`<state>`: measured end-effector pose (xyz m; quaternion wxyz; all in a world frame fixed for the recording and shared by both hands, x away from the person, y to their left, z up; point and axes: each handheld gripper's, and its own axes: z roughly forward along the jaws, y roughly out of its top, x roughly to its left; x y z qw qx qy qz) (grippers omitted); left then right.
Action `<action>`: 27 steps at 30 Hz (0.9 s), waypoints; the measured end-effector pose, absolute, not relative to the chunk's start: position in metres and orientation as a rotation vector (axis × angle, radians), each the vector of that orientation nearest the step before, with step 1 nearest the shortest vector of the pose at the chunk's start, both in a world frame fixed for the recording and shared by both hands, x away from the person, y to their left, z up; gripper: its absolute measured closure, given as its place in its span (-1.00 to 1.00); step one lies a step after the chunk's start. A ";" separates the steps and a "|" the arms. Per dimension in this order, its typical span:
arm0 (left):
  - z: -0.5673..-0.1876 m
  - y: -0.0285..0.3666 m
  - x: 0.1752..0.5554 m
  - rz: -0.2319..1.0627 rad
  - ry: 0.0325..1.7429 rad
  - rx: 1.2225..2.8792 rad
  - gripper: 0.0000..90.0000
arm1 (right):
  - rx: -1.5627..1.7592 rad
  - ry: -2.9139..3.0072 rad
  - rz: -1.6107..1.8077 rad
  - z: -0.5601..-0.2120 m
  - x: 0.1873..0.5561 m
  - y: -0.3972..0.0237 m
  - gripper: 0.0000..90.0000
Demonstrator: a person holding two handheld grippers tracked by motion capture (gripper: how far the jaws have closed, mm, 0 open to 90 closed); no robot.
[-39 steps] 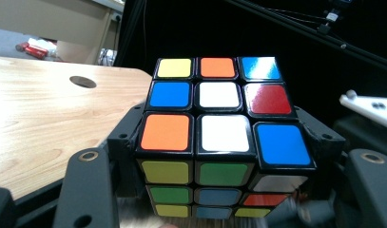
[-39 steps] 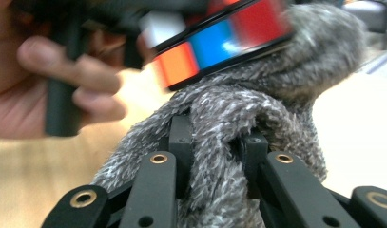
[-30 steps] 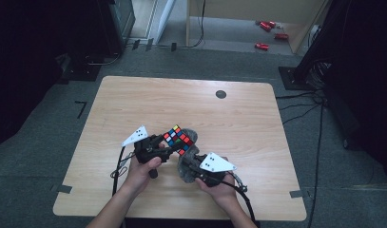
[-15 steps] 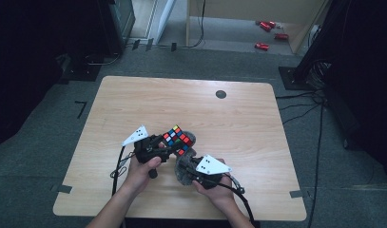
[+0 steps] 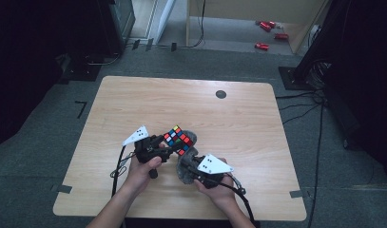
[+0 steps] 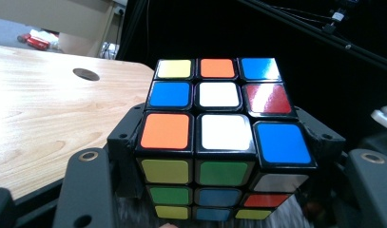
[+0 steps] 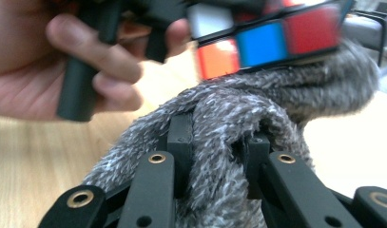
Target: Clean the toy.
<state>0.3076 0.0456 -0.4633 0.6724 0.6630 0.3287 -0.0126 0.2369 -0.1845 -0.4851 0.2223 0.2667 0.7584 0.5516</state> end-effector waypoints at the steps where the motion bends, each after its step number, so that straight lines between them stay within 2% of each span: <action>1: -0.463 0.046 0.308 -0.029 0.738 1.492 -0.22 | 0.718 2.102 1.513 -0.485 0.236 -0.182 0.63; 10: -0.463 0.046 0.307 -0.031 0.735 1.486 -0.22 | 0.807 2.004 1.564 -0.475 0.245 -0.205 0.65; 27: -0.463 0.049 0.309 -0.034 0.774 1.454 -0.22 | 0.735 2.128 1.555 -0.489 0.237 -0.174 0.65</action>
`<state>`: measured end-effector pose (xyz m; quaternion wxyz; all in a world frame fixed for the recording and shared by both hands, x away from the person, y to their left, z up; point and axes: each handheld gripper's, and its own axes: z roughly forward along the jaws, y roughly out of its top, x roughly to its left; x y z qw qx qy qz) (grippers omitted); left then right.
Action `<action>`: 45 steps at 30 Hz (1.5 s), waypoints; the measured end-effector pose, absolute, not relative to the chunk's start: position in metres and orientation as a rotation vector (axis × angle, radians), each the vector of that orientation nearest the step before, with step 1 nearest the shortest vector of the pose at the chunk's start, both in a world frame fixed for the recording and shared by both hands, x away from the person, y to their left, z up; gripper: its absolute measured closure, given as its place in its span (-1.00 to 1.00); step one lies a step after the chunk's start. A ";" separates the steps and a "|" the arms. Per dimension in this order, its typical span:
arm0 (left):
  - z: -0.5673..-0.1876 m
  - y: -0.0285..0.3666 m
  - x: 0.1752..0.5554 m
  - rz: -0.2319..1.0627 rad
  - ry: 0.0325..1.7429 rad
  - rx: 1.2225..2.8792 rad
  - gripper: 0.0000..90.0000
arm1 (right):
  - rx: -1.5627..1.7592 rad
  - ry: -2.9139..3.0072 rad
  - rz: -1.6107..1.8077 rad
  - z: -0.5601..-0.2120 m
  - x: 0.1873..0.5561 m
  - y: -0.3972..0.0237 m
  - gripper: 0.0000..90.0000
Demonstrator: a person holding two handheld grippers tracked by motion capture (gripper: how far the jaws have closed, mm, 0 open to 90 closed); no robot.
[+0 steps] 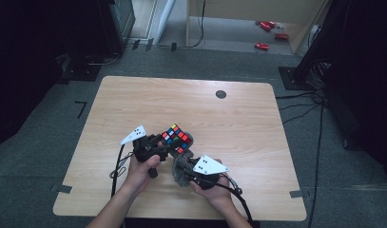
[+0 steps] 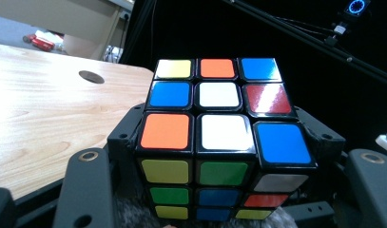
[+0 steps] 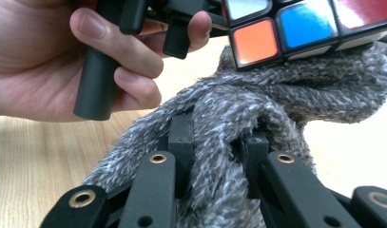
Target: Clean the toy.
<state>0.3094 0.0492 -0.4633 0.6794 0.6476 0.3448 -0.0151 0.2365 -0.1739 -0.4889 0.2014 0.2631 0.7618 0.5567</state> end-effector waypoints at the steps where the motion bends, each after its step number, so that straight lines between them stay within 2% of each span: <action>1: -0.463 0.049 0.309 -0.032 0.775 1.450 -0.22 | 0.729 2.126 1.545 -0.489 0.236 -0.174 0.65; 11: -0.466 0.049 0.311 -0.017 0.788 1.473 -0.22 | 1.000 2.039 1.442 -0.492 0.258 -0.208 0.60; 24: -0.466 0.050 0.311 -0.004 0.796 1.482 -0.22 | 1.247 2.049 1.099 -0.506 0.277 -0.230 0.55; 34: -0.466 0.051 0.312 0.000 0.801 1.482 -0.22 | 1.183 1.997 1.215 -0.496 0.275 -0.237 -0.19; 37: -0.466 0.052 0.313 -0.001 0.806 1.482 -0.22 | 1.107 1.954 1.295 -0.486 0.271 -0.239 -0.30; 45: -0.465 0.047 0.311 -0.019 0.805 1.487 -0.22 | 0.856 1.936 1.440 -0.475 0.253 -0.218 -0.38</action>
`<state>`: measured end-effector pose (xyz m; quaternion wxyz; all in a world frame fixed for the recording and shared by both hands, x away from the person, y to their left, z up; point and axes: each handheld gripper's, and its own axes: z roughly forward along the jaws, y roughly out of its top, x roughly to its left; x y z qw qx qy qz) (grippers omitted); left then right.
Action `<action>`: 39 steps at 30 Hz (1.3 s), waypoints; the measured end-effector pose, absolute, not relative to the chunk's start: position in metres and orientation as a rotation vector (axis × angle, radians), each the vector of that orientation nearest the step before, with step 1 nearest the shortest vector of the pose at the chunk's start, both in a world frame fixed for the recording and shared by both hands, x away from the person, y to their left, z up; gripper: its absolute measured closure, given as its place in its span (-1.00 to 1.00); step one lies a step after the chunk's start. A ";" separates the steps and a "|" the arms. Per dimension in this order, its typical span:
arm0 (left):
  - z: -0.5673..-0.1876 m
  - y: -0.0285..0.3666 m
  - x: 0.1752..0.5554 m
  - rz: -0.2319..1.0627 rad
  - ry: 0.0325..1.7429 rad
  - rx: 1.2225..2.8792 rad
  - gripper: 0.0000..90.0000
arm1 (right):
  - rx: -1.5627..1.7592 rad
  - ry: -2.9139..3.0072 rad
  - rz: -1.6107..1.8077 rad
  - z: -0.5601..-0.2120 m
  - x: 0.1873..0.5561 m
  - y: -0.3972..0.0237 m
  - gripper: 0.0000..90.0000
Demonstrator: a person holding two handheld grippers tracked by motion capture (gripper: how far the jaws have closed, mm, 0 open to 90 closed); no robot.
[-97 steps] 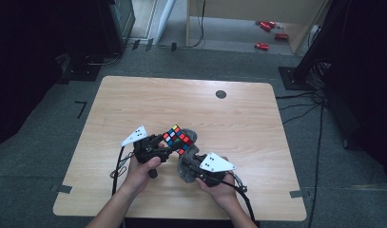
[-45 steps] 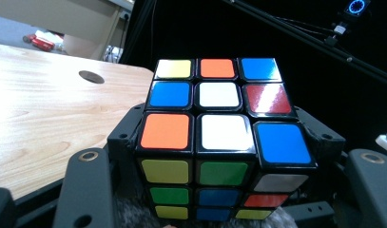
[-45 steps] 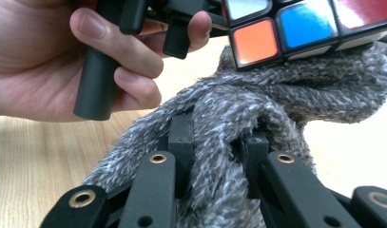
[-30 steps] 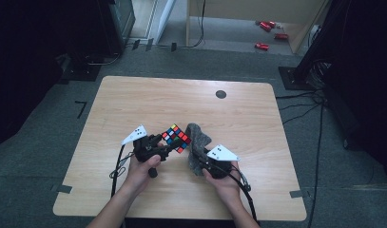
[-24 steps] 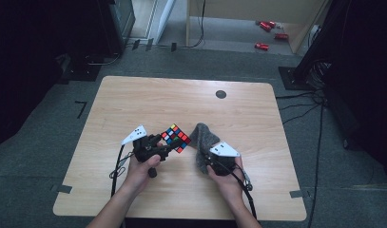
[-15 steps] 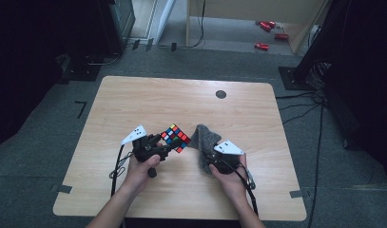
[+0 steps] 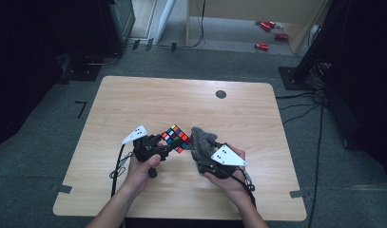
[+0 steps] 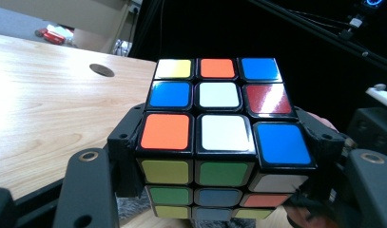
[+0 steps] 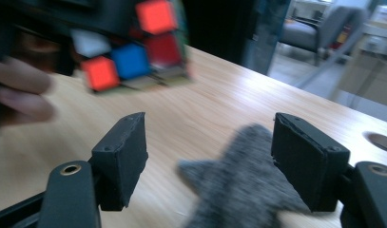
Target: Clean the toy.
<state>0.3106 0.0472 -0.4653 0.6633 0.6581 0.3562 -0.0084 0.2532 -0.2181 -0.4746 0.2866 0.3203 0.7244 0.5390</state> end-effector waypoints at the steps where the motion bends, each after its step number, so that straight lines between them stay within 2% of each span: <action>1: -0.465 0.046 0.310 -0.019 0.802 1.490 -0.22 | 0.835 1.950 1.461 -0.474 0.252 -0.215 -0.40; 11: -0.462 0.036 0.304 -0.039 0.797 1.512 -0.22 | 0.787 1.957 1.471 -0.475 0.244 -0.192 -0.54; 17: -0.463 0.024 0.298 -0.051 0.775 1.543 -0.22 | 0.814 1.940 1.446 -0.477 0.242 -0.186 -0.54; 20: -0.463 0.021 0.296 -0.053 0.764 1.554 -0.22 | 0.822 1.936 1.428 -0.478 0.242 -0.184 -0.49; 22: -0.463 0.021 0.296 -0.050 0.763 1.556 -0.22 | 0.841 1.920 1.420 -0.479 0.241 -0.185 -0.36; 25: -0.463 0.021 0.296 -0.050 0.766 1.553 -0.22 | 0.845 1.916 1.434 -0.479 0.241 -0.187 -0.29; 39: -0.464 0.021 0.297 -0.071 0.776 1.555 -0.22 | 0.829 1.909 1.409 -0.480 0.239 -0.185 -0.27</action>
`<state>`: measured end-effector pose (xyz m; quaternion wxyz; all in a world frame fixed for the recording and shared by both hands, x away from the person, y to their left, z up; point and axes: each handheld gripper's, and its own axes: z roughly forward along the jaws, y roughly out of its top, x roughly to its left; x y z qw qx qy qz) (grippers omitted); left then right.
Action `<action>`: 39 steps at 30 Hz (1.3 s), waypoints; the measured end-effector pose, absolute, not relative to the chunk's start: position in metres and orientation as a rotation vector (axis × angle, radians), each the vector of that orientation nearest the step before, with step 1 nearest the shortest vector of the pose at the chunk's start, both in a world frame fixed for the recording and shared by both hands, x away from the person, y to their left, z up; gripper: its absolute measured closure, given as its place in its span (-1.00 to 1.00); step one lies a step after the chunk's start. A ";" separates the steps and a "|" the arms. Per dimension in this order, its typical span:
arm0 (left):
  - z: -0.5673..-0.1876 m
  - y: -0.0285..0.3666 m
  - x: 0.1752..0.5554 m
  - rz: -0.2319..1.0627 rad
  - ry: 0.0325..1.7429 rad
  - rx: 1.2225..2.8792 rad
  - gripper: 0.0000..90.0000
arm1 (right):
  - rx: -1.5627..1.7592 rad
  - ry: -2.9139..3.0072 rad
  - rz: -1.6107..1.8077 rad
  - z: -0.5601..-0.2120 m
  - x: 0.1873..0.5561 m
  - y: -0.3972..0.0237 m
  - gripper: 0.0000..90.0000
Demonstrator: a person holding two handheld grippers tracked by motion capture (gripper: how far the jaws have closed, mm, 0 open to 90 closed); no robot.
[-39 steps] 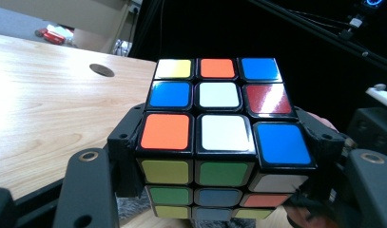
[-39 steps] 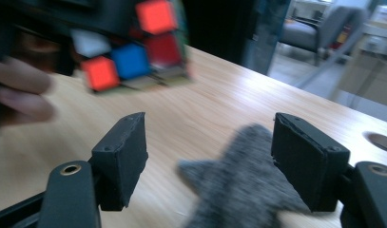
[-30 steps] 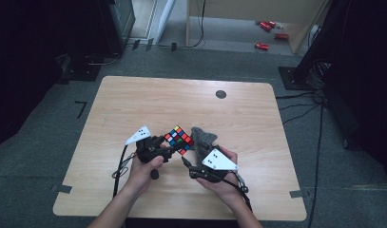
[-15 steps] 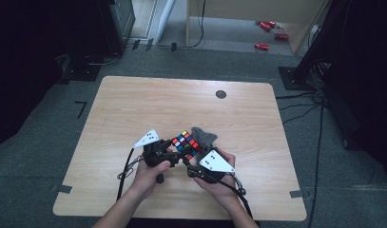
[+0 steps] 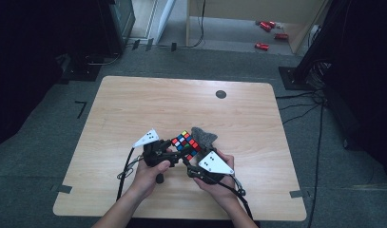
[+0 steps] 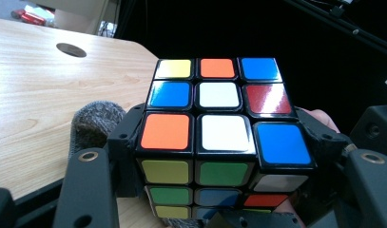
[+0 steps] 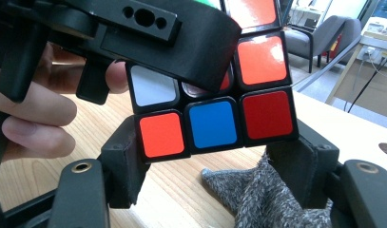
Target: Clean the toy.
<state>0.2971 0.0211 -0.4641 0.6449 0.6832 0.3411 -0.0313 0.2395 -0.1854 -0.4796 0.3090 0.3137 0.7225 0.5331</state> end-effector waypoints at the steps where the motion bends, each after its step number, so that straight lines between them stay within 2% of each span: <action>1: -0.464 0.021 0.297 -0.075 0.776 1.556 -0.22 | 0.835 1.906 1.414 -0.480 0.239 -0.185 -0.28; 4: -0.465 0.018 0.296 -0.083 0.767 1.571 -0.22 | 0.838 1.897 1.403 -0.479 0.239 -0.185 -0.39; 7: -0.465 0.017 0.296 -0.083 0.765 1.576 -0.22 | 0.806 1.901 1.391 -0.479 0.238 -0.184 -0.26; 10: -0.465 0.018 0.297 -0.096 0.747 1.574 -0.24 | 0.801 1.913 1.399 -0.477 0.238 -0.186 -0.25; 16: -0.459 0.030 0.301 -0.039 0.728 1.562 -0.58 | 0.889 1.917 1.381 -0.478 0.243 -0.196 -0.25; 19: -0.457 0.038 0.303 -0.023 0.707 1.567 -0.60 | 0.932 1.895 1.396 -0.475 0.247 -0.205 -0.25; 23: -0.458 0.040 0.299 0.084 0.621 1.650 -0.75 | 0.966 1.873 1.404 -0.471 0.248 -0.212 -0.25; 24: -0.458 0.039 0.299 0.080 0.602 1.660 -0.84 | 0.975 1.870 1.409 -0.470 0.248 -0.213 -0.24; 29: -0.463 0.037 0.299 0.056 0.532 1.712 -0.92 | 0.996 1.866 1.438 -0.466 0.248 -0.217 -0.25; 32: -0.465 0.035 0.299 0.130 0.555 1.733 -0.89 | 0.998 1.871 1.447 -0.464 0.247 -0.216 -0.25; 35: -0.467 0.037 0.299 0.165 0.552 1.715 -0.67 | 0.996 1.871 1.455 -0.462 0.245 -0.215 -0.25; 39: -0.468 0.036 0.298 0.152 0.537 1.739 -0.68 | 1.006 1.864 1.449 -0.461 0.243 -0.215 -0.25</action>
